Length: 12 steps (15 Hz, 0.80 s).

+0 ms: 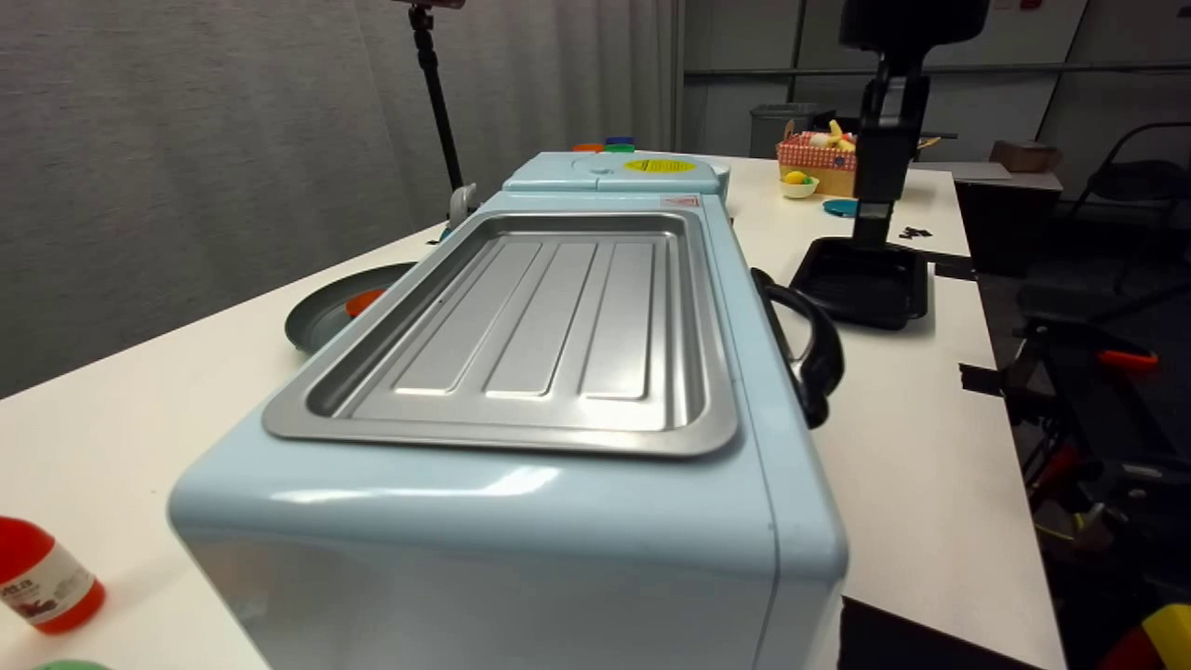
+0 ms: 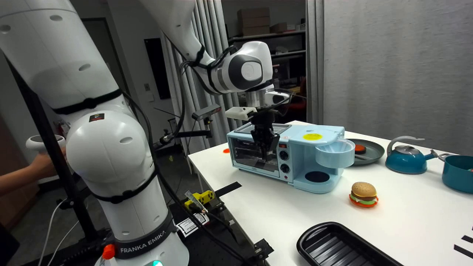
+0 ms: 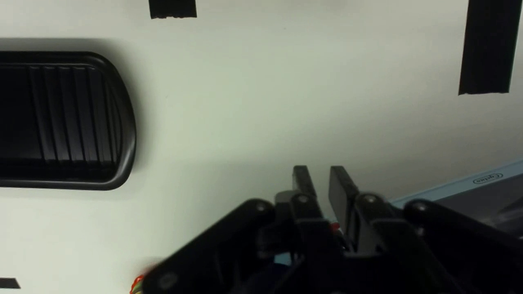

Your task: Turn on the switch of the toaster oven

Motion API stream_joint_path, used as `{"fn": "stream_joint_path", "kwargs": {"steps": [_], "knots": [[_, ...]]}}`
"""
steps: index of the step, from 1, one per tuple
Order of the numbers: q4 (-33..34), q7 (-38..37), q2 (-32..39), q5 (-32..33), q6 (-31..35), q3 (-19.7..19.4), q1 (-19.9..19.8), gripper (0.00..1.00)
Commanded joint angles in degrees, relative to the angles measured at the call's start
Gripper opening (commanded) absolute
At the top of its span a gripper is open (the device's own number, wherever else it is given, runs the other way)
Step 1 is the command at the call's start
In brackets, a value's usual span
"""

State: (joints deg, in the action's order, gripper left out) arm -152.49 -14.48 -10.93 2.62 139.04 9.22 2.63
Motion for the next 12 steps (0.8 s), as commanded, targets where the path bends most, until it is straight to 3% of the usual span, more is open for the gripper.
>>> {"fn": "stream_joint_path", "kwargs": {"steps": [1,12], "knots": [[1.9,3.5,3.6,1.0,2.5,-1.2,0.5,0.0],[6.7,14.8,8.6,-1.9,5.0,-3.2,1.0,0.0]]}}
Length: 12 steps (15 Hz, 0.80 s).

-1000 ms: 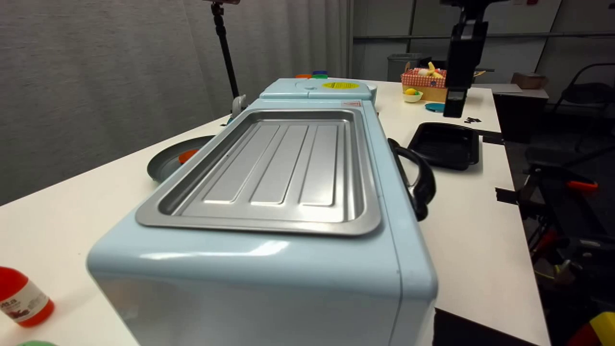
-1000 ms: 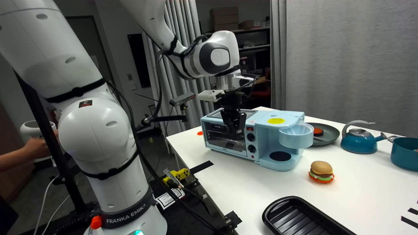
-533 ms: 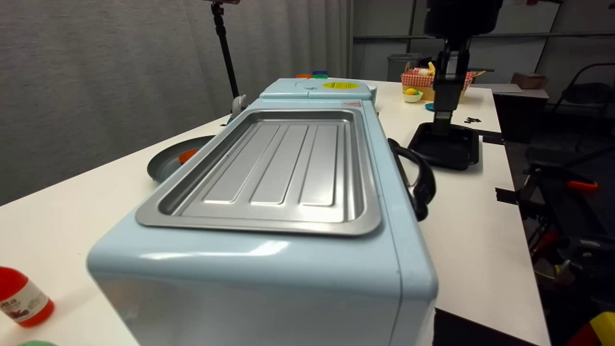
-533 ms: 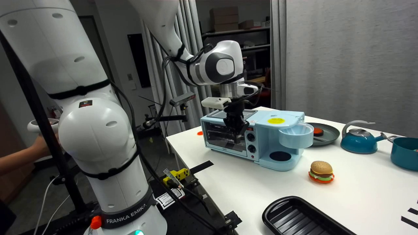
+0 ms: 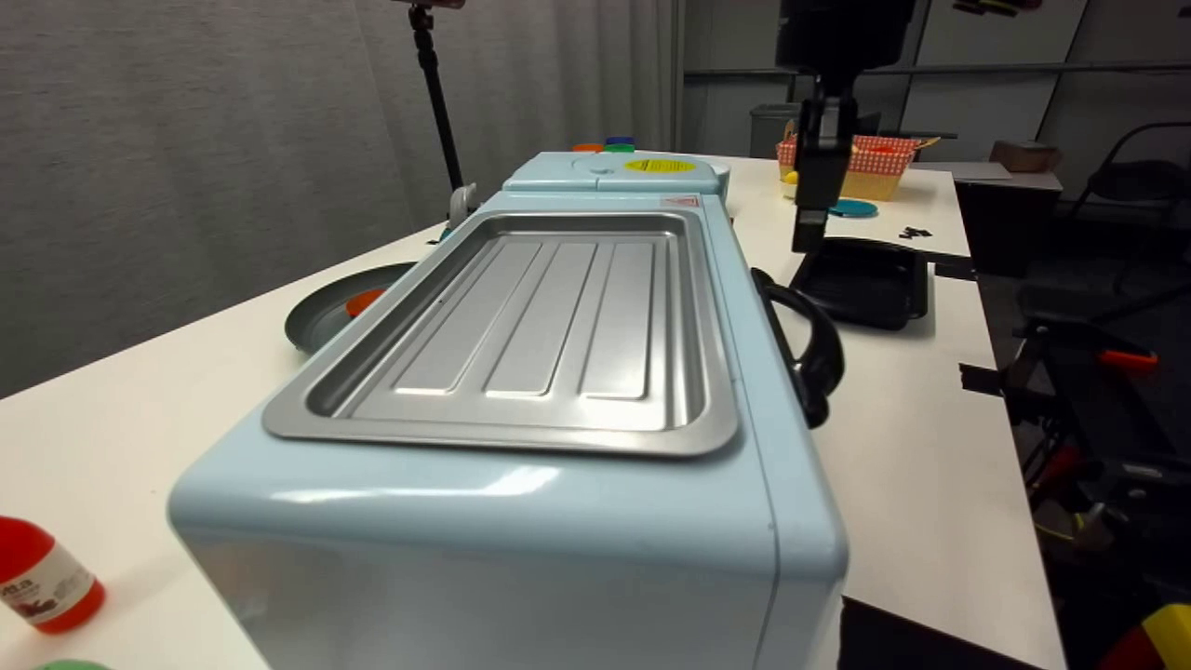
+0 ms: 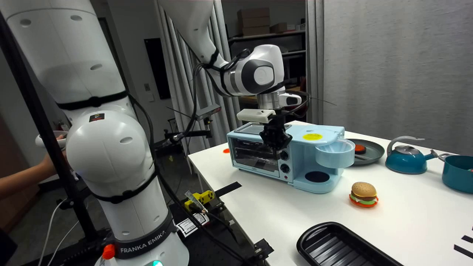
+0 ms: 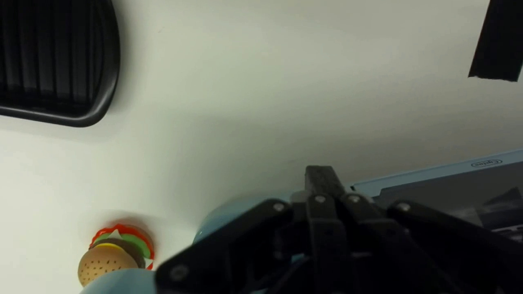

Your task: Turn on the switch of the toaster oven

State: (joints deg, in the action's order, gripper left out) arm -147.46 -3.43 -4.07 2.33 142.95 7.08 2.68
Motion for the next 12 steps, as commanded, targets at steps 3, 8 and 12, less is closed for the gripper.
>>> {"fn": "stream_joint_path", "kwargs": {"steps": [3,8,12], "knots": [[2.7,5.7,2.8,-2.9,1.1,-0.9,1.3,0.0],[4.4,6.4,4.2,-2.8,1.2,-0.8,1.6,0.0],[5.9,6.4,5.2,-2.6,1.5,-0.8,1.6,0.0]]}}
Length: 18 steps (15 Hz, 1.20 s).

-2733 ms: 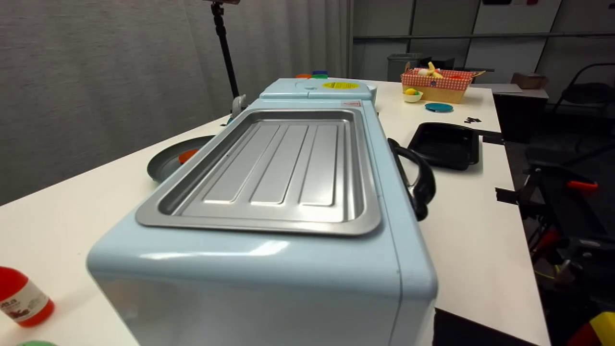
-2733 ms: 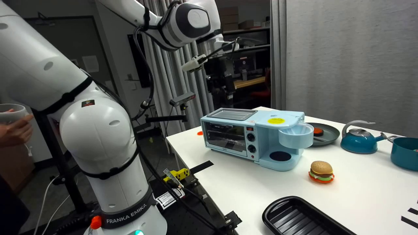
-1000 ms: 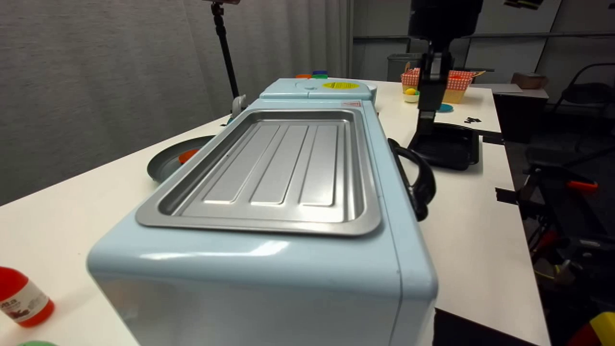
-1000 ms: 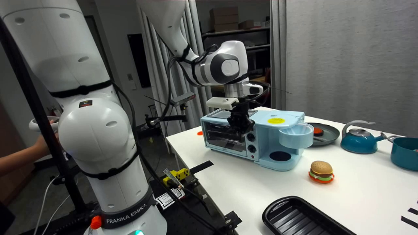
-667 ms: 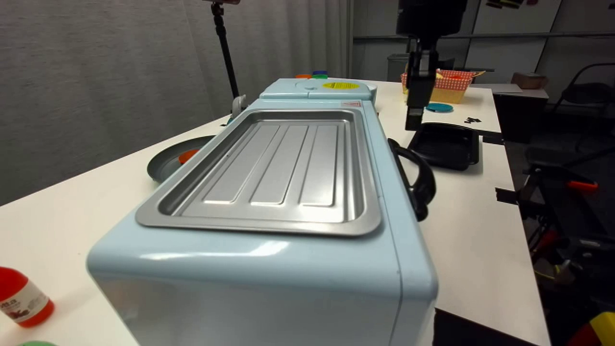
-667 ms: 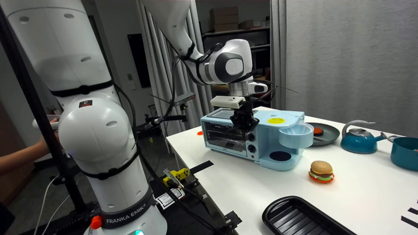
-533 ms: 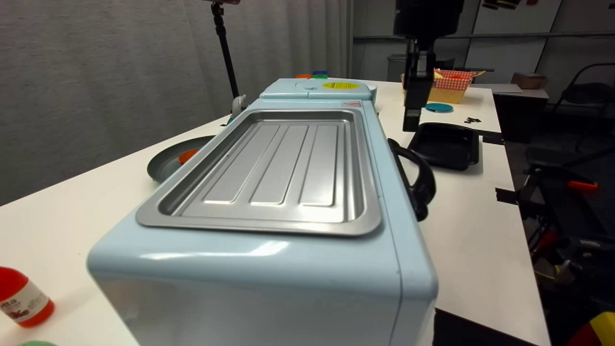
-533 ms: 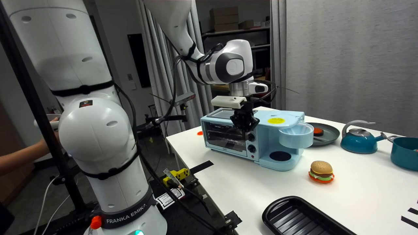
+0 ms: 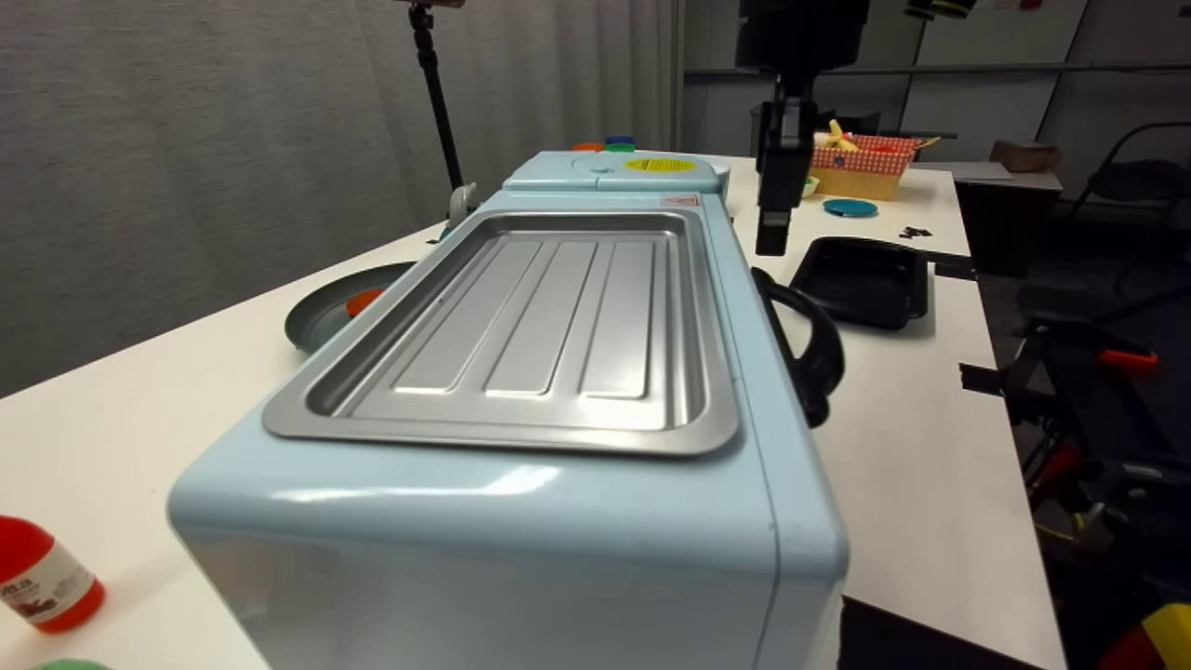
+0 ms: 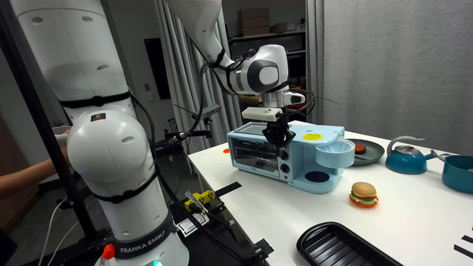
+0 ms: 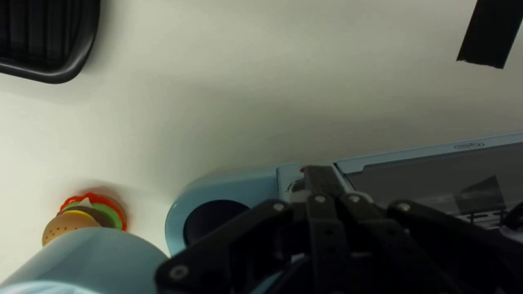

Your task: Turn on the switch of the toaster oven

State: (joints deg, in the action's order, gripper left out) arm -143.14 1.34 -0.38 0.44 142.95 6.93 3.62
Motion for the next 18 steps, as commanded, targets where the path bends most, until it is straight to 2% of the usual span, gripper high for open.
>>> {"fn": "stream_joint_path", "kwargs": {"steps": [1,8,18], "knots": [[2.0,1.6,1.7,-0.7,1.6,-0.6,0.6,0.0],[3.4,1.4,2.6,-0.8,2.2,-0.6,0.6,0.0],[1.8,1.4,-1.2,-1.3,4.0,-0.4,0.7,0.0]]}}
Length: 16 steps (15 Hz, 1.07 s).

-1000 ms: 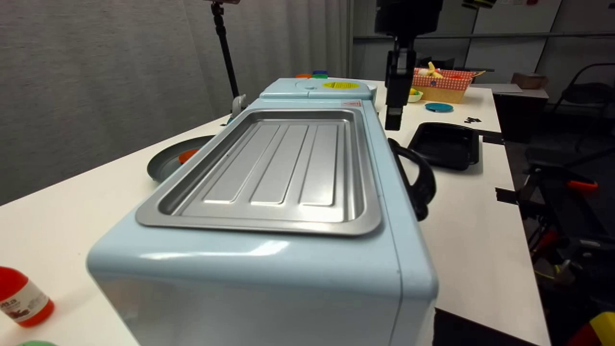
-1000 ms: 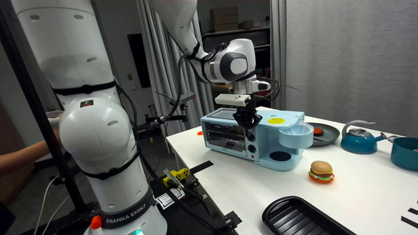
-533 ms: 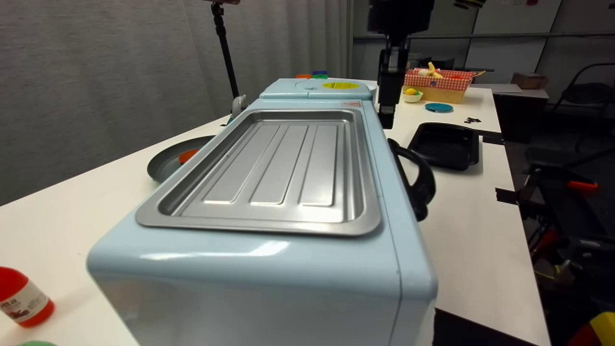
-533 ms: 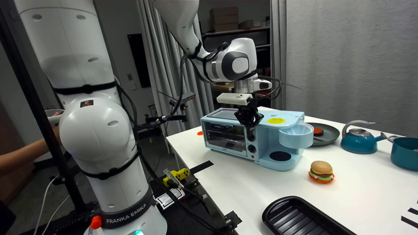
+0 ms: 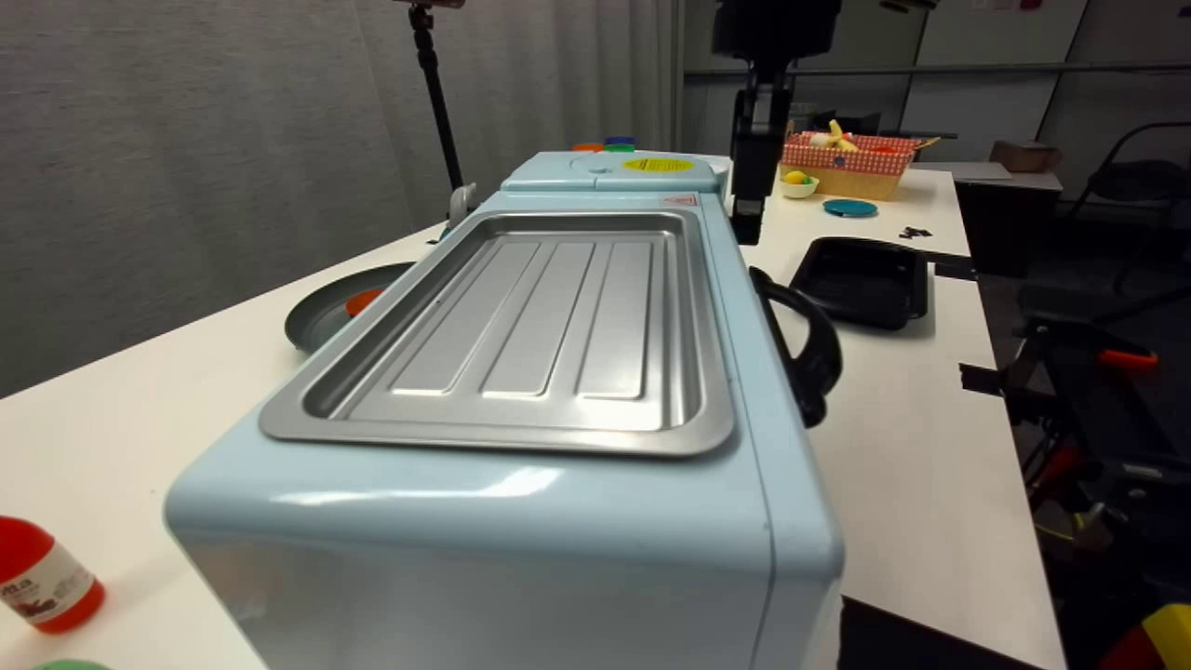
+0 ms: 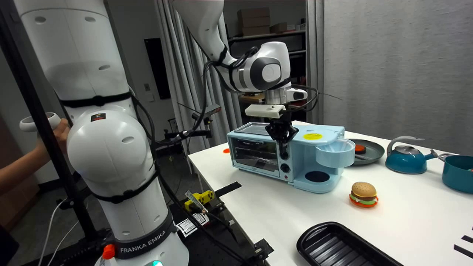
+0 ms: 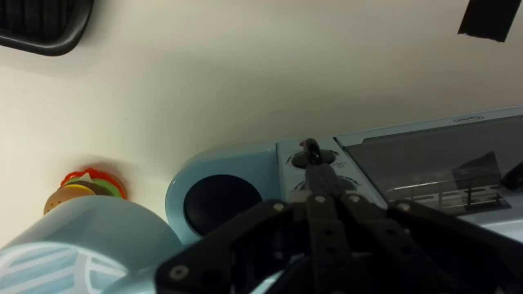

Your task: Turn on the switch of the toaster oven

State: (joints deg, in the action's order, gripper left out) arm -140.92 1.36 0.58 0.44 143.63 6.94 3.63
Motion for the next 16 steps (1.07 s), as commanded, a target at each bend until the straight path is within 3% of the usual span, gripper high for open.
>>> {"fn": "stream_joint_path", "kwargs": {"steps": [1,16], "knots": [[-0.6,1.4,-2.4,-1.2,3.7,-0.5,0.7,0.0],[-1.2,-0.7,-1.1,-0.9,7.3,-0.9,0.5,0.0]]}}
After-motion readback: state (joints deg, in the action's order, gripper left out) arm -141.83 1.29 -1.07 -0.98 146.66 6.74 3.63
